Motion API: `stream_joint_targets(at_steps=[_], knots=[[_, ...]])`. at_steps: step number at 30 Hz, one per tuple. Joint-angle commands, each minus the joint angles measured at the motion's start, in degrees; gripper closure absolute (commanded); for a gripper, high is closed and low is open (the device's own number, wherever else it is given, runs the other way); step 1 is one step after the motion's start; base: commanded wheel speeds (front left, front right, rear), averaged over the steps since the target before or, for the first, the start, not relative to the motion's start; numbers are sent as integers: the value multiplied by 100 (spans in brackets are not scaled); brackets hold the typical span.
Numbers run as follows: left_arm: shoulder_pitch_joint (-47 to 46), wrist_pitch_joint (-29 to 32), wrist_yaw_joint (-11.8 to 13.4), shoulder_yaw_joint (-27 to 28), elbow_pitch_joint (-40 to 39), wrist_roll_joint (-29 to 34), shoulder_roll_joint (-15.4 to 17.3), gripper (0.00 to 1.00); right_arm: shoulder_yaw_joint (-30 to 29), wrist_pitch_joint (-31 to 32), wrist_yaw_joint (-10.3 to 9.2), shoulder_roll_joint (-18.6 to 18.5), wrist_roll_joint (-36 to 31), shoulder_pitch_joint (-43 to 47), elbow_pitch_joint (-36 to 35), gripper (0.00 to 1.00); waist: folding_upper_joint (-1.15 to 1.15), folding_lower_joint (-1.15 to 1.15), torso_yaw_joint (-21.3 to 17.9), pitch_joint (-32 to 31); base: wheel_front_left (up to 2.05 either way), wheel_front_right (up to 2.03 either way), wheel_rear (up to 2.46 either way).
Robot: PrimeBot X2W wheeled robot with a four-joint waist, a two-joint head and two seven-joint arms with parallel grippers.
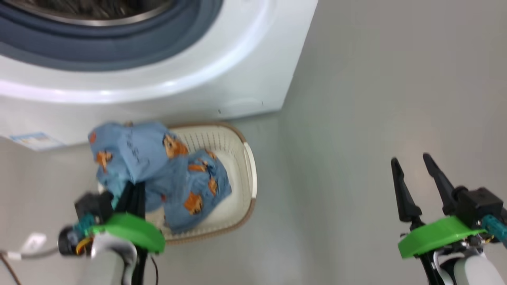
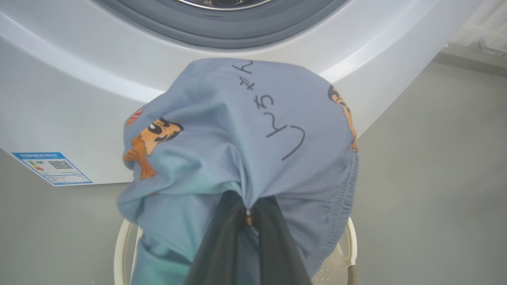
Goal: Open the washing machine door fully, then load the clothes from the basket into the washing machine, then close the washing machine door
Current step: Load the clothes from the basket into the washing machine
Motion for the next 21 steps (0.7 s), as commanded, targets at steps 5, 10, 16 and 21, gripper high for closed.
stream_joint_targets(at_steps=[5, 10, 16, 21], knots=[[732, -78, 110, 212, -634, 174, 120, 100, 59, 138, 25, -152, -98, 341, -233, 0, 0, 2, 288, -1301, 0, 0, 0], [1225, -78, 179, 186, -952, 220, 145, 100, 38, 321, 25, -171, -115, 667, -358, 0, 0, 2, 425, -1847, 0, 0, 0], [1604, 55, 260, 140, -1248, 197, 191, 100, 16, 498, 25, -175, -105, 1011, -539, 0, 0, 2, 544, -2259, 0, 0, 0], [1775, 165, 342, 129, -1530, 171, 221, 100, 9, 582, 25, -136, -88, 1170, -688, 0, 0, 2, 605, -2319, 0, 0, 0]])
